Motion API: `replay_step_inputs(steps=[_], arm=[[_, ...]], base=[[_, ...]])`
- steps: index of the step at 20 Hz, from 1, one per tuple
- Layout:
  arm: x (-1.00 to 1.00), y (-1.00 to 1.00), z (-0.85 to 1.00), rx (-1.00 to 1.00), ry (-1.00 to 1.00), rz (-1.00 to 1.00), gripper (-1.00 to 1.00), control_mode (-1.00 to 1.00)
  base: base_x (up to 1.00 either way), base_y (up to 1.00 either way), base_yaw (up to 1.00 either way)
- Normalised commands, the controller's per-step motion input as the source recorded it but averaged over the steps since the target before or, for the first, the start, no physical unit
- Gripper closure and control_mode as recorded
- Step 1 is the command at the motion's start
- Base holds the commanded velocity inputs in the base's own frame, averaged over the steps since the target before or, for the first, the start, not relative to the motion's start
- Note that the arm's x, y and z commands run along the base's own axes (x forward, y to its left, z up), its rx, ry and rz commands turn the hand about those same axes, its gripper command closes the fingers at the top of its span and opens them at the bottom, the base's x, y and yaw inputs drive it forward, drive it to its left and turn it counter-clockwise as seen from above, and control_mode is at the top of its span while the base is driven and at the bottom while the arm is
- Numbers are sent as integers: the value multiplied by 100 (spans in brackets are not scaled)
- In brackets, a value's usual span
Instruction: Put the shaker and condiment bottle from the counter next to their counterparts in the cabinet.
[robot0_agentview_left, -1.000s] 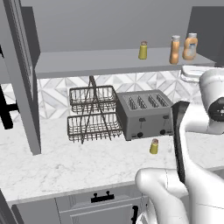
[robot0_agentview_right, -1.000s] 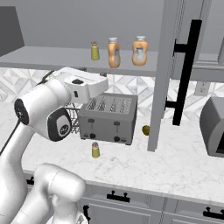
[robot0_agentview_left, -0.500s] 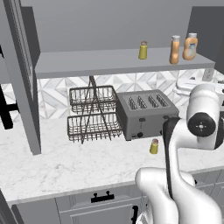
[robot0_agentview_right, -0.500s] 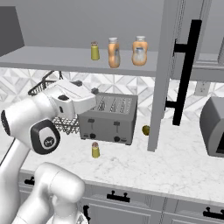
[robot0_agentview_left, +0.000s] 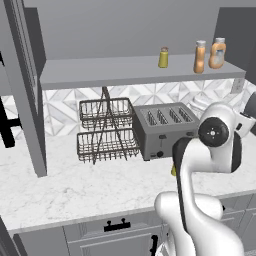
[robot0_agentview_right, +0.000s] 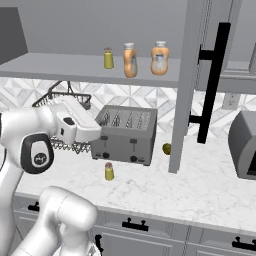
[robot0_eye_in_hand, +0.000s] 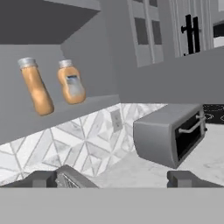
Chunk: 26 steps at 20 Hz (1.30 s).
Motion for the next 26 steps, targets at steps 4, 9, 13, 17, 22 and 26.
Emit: replay_step_inputs(steps=[4, 9, 13, 17, 22, 26], arm=[[12, 5, -85, 30, 0, -14, -100, -100], [5, 2, -100, -5, -18, -17, -100, -100], [8, 23, -100, -49, -14, -12, -100, -100], [7, 27, -100, -58, -4, -12, -100, -100], [13, 2, -100, -33, 0, -16, -100, -100], [33, -10, -100, -7, 0, -15, -100, -100]], base=[[0, 0, 0], [0, 0, 0], [0, 0, 0], [0, 0, 0], [0, 0, 0], [0, 0, 0]])
